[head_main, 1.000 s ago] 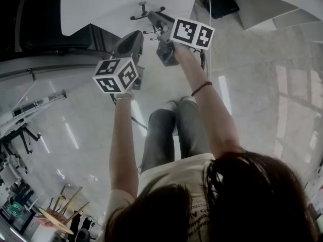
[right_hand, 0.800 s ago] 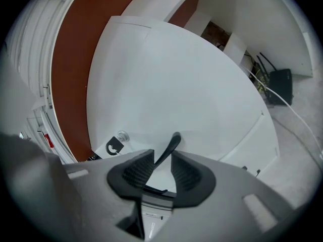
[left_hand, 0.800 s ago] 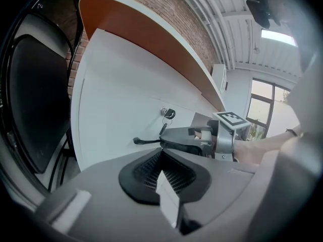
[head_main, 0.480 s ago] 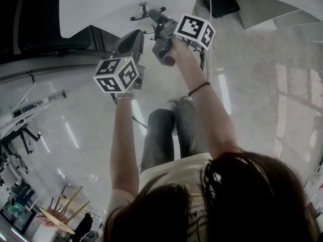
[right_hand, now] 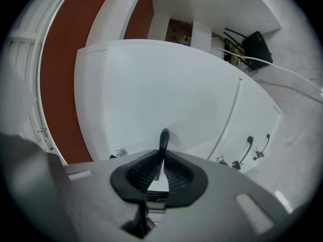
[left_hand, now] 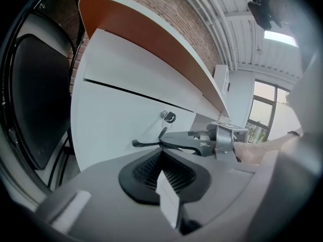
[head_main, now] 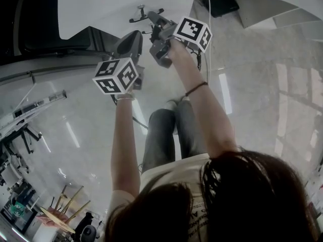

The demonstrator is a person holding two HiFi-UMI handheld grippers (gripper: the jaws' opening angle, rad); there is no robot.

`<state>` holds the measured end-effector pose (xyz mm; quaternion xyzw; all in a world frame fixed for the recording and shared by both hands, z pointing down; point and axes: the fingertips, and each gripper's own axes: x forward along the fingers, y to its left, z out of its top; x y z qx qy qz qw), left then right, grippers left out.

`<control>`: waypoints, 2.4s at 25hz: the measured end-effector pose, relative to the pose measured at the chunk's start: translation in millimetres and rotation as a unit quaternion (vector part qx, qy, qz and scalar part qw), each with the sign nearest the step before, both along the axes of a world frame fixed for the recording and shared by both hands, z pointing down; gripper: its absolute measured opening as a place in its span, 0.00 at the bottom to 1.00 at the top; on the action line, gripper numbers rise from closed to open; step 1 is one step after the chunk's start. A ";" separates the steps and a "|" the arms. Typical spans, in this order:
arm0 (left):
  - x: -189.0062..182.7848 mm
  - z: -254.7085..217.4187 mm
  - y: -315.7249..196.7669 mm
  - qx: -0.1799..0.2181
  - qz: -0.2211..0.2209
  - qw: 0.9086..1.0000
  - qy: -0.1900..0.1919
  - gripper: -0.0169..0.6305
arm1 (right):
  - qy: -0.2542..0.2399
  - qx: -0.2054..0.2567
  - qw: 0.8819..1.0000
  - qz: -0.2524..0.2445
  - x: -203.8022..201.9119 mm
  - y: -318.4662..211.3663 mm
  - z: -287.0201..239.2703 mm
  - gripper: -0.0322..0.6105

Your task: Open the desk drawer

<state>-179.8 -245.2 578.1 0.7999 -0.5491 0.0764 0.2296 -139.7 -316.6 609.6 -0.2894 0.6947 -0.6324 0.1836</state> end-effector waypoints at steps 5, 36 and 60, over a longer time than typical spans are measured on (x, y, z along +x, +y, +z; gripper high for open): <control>1.1 -5.2 2.3 0.003 -0.002 1.000 0.000 0.03 | -0.018 -0.005 1.000 0.007 2.1 2.4 -2.3 0.10; 24.0 -0.2 68.5 -0.034 0.005 0.999 0.023 0.03 | -0.029 -0.037 0.999 0.010 23.0 69.8 7.3 0.10; 33.0 -15.4 92.2 -0.064 0.033 0.997 0.027 0.03 | -0.024 -0.059 0.997 0.034 34.8 97.6 -0.3 0.10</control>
